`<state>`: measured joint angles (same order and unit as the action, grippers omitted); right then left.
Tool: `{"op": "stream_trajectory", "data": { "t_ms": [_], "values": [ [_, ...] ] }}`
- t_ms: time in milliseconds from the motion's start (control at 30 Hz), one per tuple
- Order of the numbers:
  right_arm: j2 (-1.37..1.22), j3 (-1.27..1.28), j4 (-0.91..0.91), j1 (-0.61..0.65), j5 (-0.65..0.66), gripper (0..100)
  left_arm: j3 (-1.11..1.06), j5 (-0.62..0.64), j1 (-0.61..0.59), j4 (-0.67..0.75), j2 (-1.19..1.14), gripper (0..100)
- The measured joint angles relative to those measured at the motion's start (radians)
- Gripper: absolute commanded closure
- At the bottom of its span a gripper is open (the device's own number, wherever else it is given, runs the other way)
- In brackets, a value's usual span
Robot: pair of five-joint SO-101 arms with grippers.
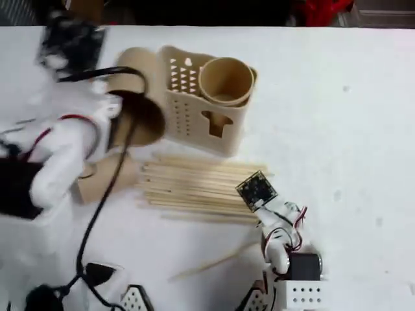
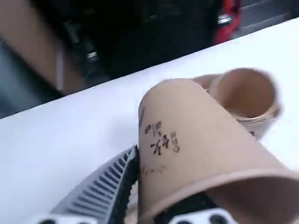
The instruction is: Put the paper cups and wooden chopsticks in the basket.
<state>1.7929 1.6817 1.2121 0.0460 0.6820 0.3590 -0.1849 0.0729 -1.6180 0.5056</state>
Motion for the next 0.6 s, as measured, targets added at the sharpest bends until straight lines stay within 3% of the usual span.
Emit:
{"op": "stream_trajectory", "data": {
  "t_ms": [300, 600],
  "values": [
    [0.000, 0.000, 0.000, 0.000, 0.000, 90.5, 0.180, 0.098, 0.310, -0.003, -0.272, 98],
    [0.000, 0.000, 0.000, 0.000, 0.000, 90.5, 0.293, 0.100, 0.328, 0.074, -0.559, 98]
  ]
}}
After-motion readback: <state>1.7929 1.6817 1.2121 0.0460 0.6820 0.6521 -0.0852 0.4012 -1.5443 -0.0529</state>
